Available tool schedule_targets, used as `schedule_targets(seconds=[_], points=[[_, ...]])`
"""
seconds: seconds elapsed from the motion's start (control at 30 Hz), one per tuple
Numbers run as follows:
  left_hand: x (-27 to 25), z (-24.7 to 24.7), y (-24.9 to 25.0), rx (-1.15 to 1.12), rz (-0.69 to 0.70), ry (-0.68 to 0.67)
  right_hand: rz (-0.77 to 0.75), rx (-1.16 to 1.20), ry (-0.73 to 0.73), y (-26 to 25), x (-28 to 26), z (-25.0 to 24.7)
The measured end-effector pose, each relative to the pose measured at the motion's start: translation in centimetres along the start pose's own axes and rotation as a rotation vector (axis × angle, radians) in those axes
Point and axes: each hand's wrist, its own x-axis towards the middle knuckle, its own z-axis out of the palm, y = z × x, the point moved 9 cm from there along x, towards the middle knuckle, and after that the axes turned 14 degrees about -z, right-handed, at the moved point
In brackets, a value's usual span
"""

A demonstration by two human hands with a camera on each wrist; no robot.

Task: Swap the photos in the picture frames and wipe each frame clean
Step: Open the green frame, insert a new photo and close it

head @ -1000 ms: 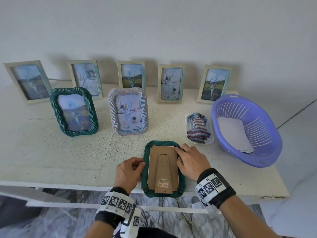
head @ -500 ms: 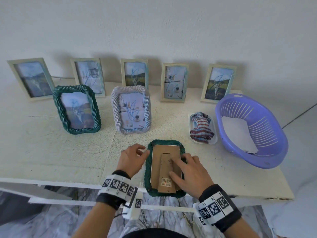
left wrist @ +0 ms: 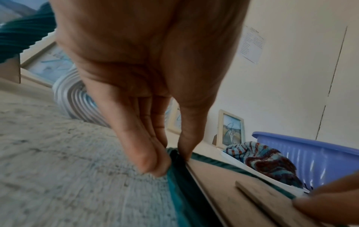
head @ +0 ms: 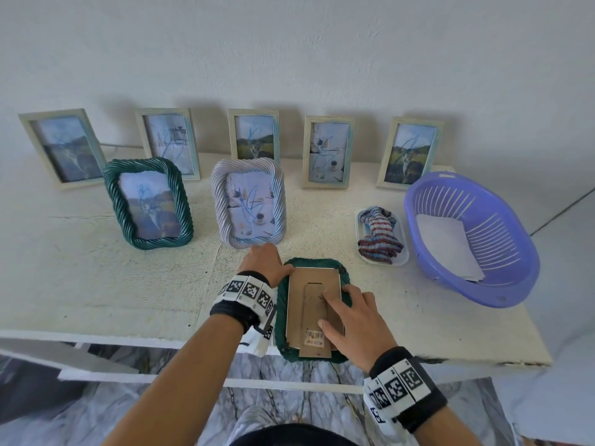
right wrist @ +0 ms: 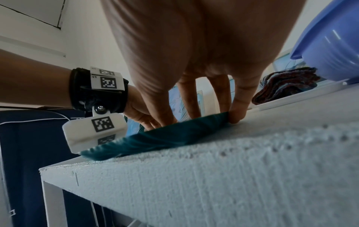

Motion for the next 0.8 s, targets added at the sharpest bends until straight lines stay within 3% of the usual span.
schedule_targets(seconds=[0.27, 0.43, 0.57, 0.8], points=[[-0.8, -0.1, -0.4, -0.078, 0.054, -0.02, 0.005, 0.013, 0.008, 0.0, -0.1, 0.0], [-4.9, 0.7, -1.2, 0.015, 0.119, -0.04, 0.005, 0.142, 0.078, 0.9, -0.9, -0.4], [-8.0, 2.3, -2.0, -0.026, 0.187, -0.053, -0.114, 0.203, 0.221, 1.6, -2.7, -2.0], [-8.8, 4.0, -3.0, 0.017, 0.165, 0.041, -0.293, 0.182, 0.131, 0.2, -4.5, -0.5]])
